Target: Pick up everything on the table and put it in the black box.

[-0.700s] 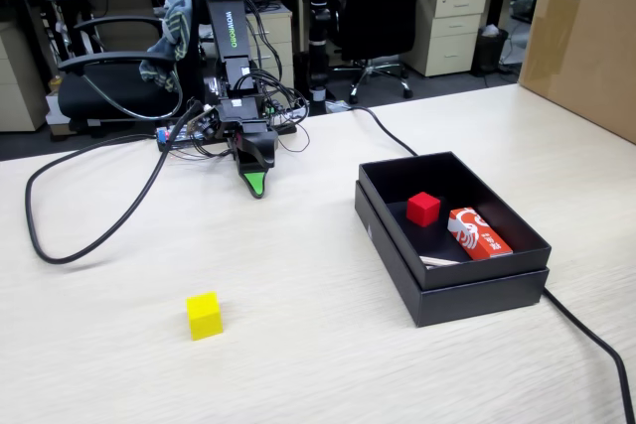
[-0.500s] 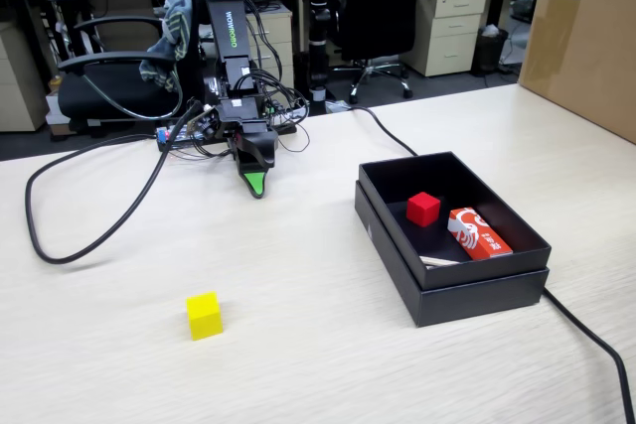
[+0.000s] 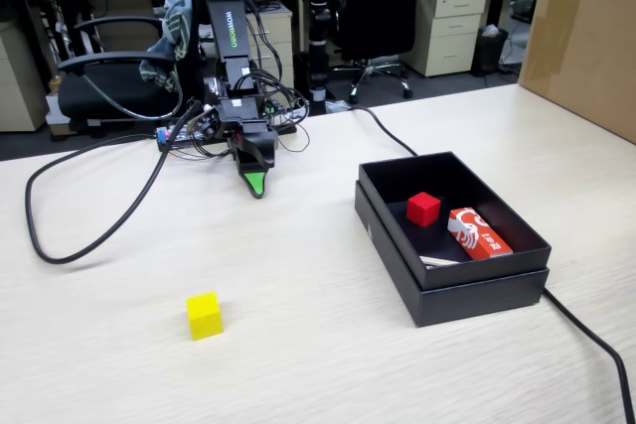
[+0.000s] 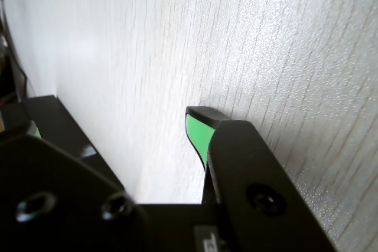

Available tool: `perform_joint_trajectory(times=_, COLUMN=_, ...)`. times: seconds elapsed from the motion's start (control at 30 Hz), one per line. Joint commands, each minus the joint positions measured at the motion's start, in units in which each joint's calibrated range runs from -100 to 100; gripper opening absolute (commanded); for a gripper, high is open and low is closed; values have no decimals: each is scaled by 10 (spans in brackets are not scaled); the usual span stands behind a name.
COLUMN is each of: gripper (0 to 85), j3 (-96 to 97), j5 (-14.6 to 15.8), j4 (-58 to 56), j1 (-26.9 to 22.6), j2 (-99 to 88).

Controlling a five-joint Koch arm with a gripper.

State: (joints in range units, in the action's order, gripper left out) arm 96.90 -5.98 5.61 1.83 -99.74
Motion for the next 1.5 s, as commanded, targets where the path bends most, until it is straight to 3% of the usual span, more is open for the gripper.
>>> perform_joint_trajectory(times=0.0, gripper=487, j3=11, j5=-1, j4=-21, j1=0, j2=1)
perform_joint_trajectory(times=0.73, gripper=488, j3=2, j5=0, j4=-32, j1=3, j2=1)
perform_joint_trajectory(times=1.17, gripper=485, j3=-318, j5=11, j4=-357, j1=15, j2=95)
perform_joint_trajectory(times=1.47, gripper=475, j3=-783, j5=10, j4=-646, j1=46, j2=405)
